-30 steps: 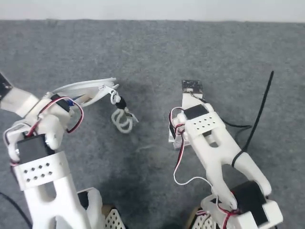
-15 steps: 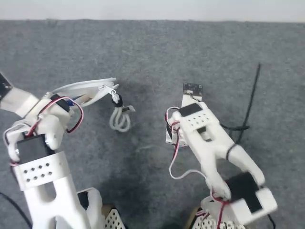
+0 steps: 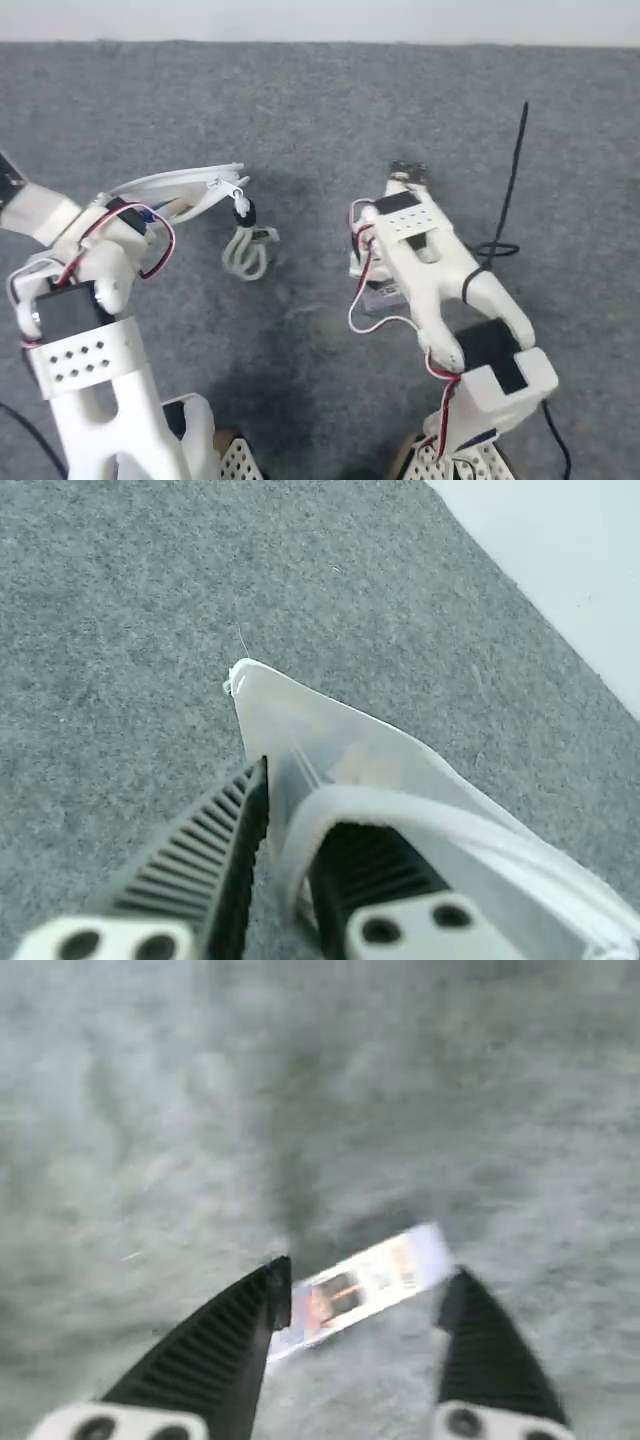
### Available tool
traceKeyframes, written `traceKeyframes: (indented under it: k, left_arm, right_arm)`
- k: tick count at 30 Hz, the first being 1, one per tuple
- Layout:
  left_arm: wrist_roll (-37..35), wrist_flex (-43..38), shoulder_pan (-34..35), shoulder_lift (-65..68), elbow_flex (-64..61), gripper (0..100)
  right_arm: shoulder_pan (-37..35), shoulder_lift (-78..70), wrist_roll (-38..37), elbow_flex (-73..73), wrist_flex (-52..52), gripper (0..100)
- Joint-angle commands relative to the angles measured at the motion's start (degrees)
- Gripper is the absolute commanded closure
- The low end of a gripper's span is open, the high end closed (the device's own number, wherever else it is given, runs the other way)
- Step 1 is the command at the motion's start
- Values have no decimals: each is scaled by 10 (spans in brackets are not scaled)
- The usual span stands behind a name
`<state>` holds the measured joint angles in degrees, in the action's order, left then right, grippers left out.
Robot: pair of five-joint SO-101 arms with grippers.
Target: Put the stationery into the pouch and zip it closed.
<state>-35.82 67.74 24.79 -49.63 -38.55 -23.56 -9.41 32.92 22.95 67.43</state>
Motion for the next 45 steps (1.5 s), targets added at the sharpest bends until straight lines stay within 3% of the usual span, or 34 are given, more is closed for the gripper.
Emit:
traceKeyframes:
  k: [1, 10, 15, 17, 23, 31, 38, 45]
  left_arm:
    - [-8, -22, 1, -26, 18, 989]
    - [-8, -22, 1, -26, 18, 989]
    - [-8, -22, 1, -26, 18, 989]
    - [-8, -22, 1, -26, 18, 989]
    - [-8, -22, 0, -26, 18, 989]
    - [-8, -22, 0, -26, 18, 989]
    - [-8, -22, 0, -26, 18, 989]
    - [-8, -22, 0, -26, 18, 989]
  right_arm:
    - [7, -12, 3, -17, 3, 901]
    - [7, -15, 2, -25, 30, 813]
    - [7, -10, 0, -26, 30, 932]
    - [7, -9, -26, -34, 32, 998]
    - [7, -9, -88, -115, 130, 991]
    - [8, -9, -250, -269, 305, 993]
    - [7, 1, -263, -301, 343, 993]
    - [3, 122, -264, -235, 337, 993]
